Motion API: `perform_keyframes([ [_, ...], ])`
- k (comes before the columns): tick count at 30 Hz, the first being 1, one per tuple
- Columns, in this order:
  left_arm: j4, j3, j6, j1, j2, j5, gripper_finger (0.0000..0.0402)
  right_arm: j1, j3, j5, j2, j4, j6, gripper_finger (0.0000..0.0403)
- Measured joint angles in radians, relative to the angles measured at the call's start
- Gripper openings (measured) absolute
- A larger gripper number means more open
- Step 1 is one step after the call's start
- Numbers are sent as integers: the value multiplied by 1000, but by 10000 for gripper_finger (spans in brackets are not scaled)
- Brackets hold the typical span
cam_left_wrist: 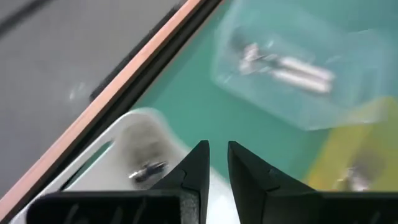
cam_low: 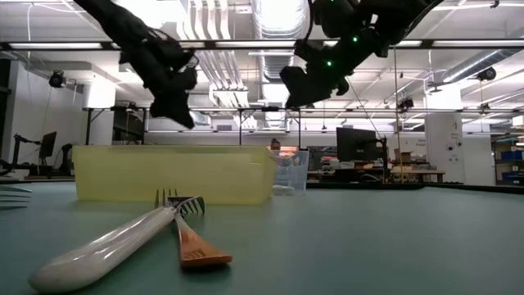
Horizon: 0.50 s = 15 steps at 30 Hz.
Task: Sort silverware by color (type)
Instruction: Put the yellow fork into the yellow bin
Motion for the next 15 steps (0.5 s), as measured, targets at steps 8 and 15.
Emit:
perform_keyframes([
  [8,160,-221,-61,-142,-278,22,40,106,52,-140,0,-132,188,134],
  [15,381,-416,-139,-284,-485,21,40,205,135,-261,0,-373,387,134],
])
